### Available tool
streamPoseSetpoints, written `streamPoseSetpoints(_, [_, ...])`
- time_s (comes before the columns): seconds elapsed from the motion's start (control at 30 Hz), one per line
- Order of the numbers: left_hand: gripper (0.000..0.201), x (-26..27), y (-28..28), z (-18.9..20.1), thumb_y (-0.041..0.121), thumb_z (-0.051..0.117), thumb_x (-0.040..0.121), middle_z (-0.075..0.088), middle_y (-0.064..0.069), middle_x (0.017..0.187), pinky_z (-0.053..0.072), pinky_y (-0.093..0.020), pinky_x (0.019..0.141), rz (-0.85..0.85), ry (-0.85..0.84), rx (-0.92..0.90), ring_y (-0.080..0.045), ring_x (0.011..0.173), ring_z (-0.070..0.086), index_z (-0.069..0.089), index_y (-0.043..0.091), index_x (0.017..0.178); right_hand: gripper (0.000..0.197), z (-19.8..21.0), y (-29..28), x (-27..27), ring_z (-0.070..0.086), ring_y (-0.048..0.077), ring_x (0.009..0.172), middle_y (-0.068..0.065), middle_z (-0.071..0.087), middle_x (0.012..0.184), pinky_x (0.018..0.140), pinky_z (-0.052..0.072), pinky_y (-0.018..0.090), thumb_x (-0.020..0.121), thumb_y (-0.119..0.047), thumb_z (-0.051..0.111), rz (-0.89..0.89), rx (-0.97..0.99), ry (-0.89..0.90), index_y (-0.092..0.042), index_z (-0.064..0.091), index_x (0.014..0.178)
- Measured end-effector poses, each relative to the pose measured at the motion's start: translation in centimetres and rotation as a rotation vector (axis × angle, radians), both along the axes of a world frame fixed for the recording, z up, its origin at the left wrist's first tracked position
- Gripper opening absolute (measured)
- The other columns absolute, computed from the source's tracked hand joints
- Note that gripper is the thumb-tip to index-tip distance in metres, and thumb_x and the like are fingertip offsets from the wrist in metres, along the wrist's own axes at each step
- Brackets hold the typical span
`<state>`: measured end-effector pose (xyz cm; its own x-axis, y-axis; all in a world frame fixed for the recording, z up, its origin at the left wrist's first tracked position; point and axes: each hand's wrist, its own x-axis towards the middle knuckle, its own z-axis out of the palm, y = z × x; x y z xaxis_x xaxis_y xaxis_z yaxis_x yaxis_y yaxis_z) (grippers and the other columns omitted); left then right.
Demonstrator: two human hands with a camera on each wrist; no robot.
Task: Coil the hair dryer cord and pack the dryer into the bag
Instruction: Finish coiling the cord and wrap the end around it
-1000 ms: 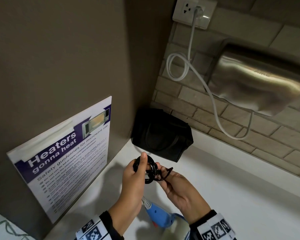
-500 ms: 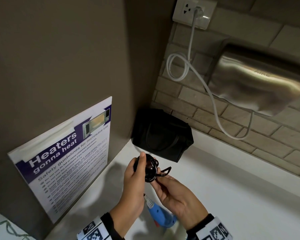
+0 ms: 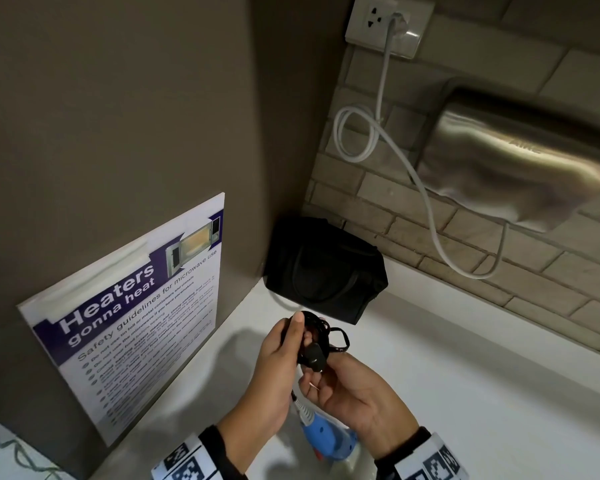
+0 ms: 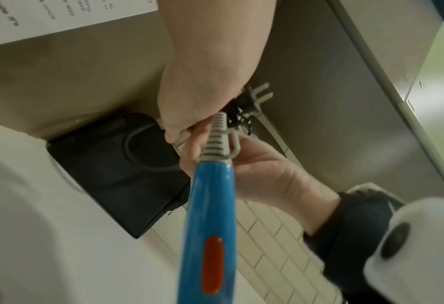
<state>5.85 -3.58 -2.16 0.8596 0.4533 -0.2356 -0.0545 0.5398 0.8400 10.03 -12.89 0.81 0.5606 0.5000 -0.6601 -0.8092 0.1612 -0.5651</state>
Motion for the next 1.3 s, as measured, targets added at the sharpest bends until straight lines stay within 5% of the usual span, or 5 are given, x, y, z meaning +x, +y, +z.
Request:
streamPoseSetpoints(0.23, [0.036, 0.0, 0.6, -0.4, 0.039, 0.049, 0.093, 0.072, -0.014, 0.087, 0.053, -0.035, 0.079, 0.080, -0.036, 0.069, -0.025, 0.087, 0.069, 0.060, 0.005, 0.092, 0.021, 0.9, -0.6, 0.0, 0.065, 0.016, 0.069, 0.009, 0.070, 0.084, 0.074, 0.046, 0.029, 0.089, -0.008, 0.051, 0.065, 0.146, -0.051, -0.009, 0.071, 0.092])
streamPoseSetpoints(0.43, [0.036, -0.5, 0.1, 0.0, 0.036, 0.050, 0.092, 0.065, -0.011, 0.079, 0.053, -0.022, 0.064, 0.090, -0.124, 0.130, -0.017, 0.076, 0.066, 0.058, 0.001, 0.091, 0.026, 1.8, -0.4, -0.7, 0.061, 0.022, 0.095, 0.013, 0.063, 0.102, 0.081, 0.051, 0.036, 0.085, -0.002, 0.049, 0.168, 0.179, -0.252, -0.007, 0.063, 0.107])
streamPoseSetpoints(0.63, [0.032, -0.5, 0.1, 0.0, 0.036, 0.051, 0.093, 0.067, -0.008, 0.082, 0.051, -0.031, 0.074, 0.148, -0.136, 0.120, -0.018, 0.080, 0.067, 0.059, 0.005, 0.089, 0.045, 1.4, -0.6, -0.7, 0.055, 0.038, 0.111, 0.020, 0.059, 0.111, 0.098, 0.046, 0.055, 0.080, 0.002, 0.041, 0.185, 0.321, -0.202, 0.002, 0.058, 0.122])
streamPoseSetpoints(1.1, [0.034, 0.4, 1.0, -1.1, 0.039, 0.058, 0.088, 0.073, -0.009, 0.081, 0.055, -0.033, 0.072, 0.050, -0.012, 0.166, -0.023, 0.080, 0.071, 0.066, 0.006, 0.089, 0.033, 0.1, -0.9, -0.2, 0.069, 0.021, 0.091, 0.011, 0.067, 0.112, 0.078, 0.054, 0.027, 0.087, 0.001, 0.062, 0.265, -0.113, -0.644, -0.013, 0.060, 0.117])
streamPoseSetpoints(1.3, [0.035, 1.5, 2.4, -2.5, 0.043, 0.060, 0.088, 0.076, -0.009, 0.094, 0.050, -0.047, 0.095, 0.085, 0.064, 0.094, -0.027, 0.095, 0.070, 0.065, 0.010, 0.098, 0.042, 0.7, -2.1, 0.0, 0.067, 0.016, 0.080, 0.009, 0.068, 0.110, 0.065, 0.049, 0.017, 0.094, 0.005, 0.047, 0.447, -0.238, -0.736, -0.012, 0.052, 0.131])
